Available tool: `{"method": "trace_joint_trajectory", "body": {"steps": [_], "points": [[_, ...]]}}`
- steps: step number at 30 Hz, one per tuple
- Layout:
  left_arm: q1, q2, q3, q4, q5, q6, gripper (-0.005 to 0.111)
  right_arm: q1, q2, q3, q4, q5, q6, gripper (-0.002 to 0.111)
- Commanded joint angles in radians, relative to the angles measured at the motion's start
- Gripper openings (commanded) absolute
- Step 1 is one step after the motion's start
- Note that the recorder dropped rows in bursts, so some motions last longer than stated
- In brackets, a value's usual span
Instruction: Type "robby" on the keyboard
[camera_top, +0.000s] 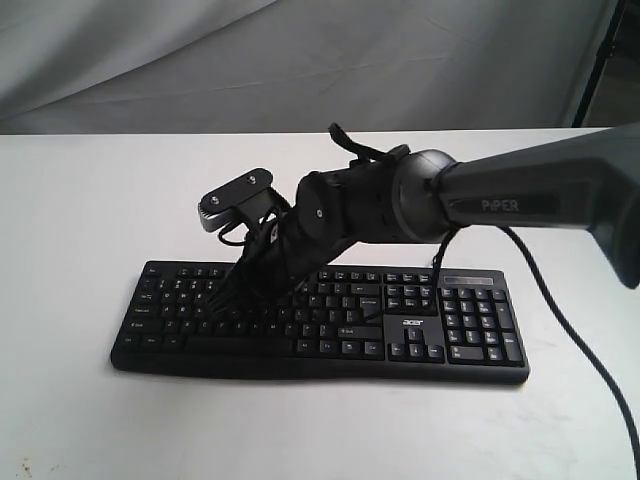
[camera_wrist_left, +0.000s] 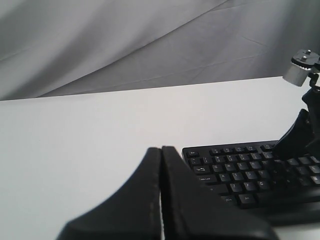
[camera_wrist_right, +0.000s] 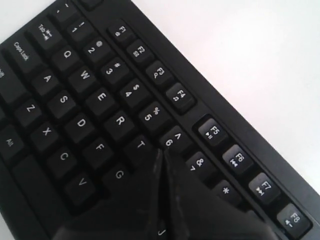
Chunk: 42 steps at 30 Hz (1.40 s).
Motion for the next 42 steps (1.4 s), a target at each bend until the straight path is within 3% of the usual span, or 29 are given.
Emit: {"method": "trace_joint_trajectory", "body": {"steps": [1, 6, 10, 19, 23, 36, 42], "points": [[-0.006, -0.003, 0.004, 0.005, -0.007, -0.003, 0.0, 0.002, 0.023, -0.005, -0.002, -0.026, -0.01, 0.0], [-0.006, -0.003, 0.004, 0.005, -0.007, -0.003, 0.0, 0.002, -0.08, 0.004, -0.033, -0.002, 0.003, 0.0], [-0.006, -0.003, 0.004, 0.005, -0.007, -0.003, 0.0, 0.002, -0.257, 0.107, -0.12, -0.044, 0.086, 0.0], [-0.006, -0.003, 0.004, 0.005, -0.007, -0.003, 0.0, -0.003, -0.844, 0.668, -0.187, -0.178, 0.168, 0.0], [-0.006, -0.003, 0.004, 0.005, -0.007, -0.003, 0.0, -0.003, -0.991, 0.846, -0.187, -0.311, 0.216, 0.0], [-0.006, -0.003, 0.004, 0.005, -0.007, -0.003, 0.0, -0.021, -1.101, 0.929, -0.145, -0.347, 0.216, 0.0], [-0.006, -0.003, 0.004, 0.005, -0.007, -0.003, 0.0, -0.141, -1.36, 1.092, -0.143, -0.361, 0.216, 0.0]]}}
